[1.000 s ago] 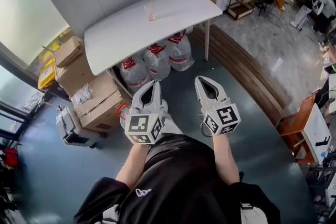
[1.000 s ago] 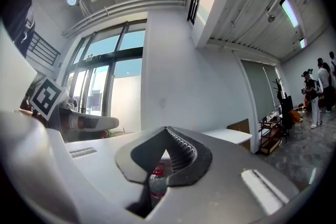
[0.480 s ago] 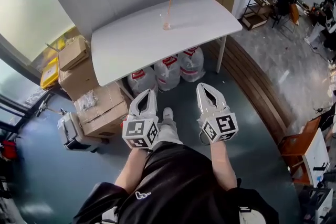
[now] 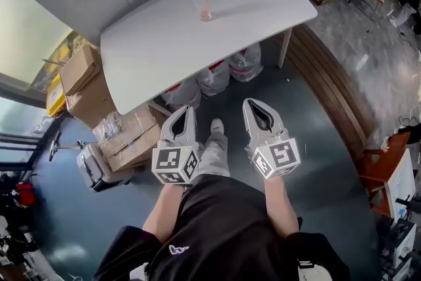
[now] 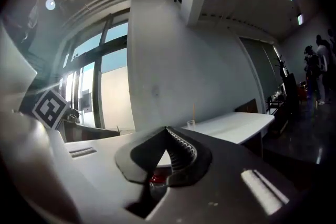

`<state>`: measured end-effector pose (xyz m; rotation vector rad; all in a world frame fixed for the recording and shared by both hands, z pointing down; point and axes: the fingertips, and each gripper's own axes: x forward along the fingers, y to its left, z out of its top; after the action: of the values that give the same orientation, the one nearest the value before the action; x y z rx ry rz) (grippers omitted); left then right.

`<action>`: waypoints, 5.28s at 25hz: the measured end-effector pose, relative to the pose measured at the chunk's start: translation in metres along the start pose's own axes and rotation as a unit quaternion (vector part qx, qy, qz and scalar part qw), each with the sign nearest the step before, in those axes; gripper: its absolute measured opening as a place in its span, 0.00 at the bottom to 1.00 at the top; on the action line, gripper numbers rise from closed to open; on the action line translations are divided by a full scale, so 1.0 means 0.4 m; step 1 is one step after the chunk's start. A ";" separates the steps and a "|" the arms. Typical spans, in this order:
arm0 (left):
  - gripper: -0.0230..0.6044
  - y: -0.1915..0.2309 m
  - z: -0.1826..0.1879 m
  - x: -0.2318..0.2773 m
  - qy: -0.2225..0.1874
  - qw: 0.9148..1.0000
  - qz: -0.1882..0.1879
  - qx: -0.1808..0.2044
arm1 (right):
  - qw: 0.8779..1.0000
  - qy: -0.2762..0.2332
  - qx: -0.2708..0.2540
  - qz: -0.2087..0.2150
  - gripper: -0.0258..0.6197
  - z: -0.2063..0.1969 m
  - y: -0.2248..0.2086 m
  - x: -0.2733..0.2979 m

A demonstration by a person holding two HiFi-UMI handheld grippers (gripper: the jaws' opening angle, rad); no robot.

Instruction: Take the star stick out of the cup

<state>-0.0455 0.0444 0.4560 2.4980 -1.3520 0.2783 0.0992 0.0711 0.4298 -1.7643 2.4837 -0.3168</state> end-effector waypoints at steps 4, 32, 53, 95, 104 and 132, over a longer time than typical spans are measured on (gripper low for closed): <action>0.04 0.029 0.021 0.086 0.010 1.000 -0.006 -0.007 | 1.000 0.012 0.007 -0.008 0.05 -0.002 -0.049 0.078; 0.04 0.315 0.176 0.503 0.027 0.998 -0.028 -0.051 | 0.999 0.016 -0.048 0.005 0.05 0.131 -0.144 0.643; 0.04 0.381 0.296 0.561 -0.028 0.999 -0.025 0.000 | 0.996 -0.002 -0.090 0.006 0.05 0.210 -0.142 0.749; 0.04 0.332 0.277 0.608 -0.031 0.998 0.036 -0.047 | 0.990 0.019 -0.103 0.093 0.06 0.194 -0.350 0.921; 0.04 0.358 0.285 0.584 -0.042 0.996 0.051 -0.054 | 0.990 0.036 -0.096 0.101 0.16 0.153 -0.377 0.994; 0.04 0.422 0.231 0.564 -0.014 0.995 0.075 -0.060 | 0.988 0.123 -0.068 0.069 0.33 -0.016 -0.448 1.168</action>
<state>-0.0621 -0.2515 0.4637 2.3151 -1.5222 0.1877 0.1073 -0.4242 0.5002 -1.6799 2.8467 -0.3864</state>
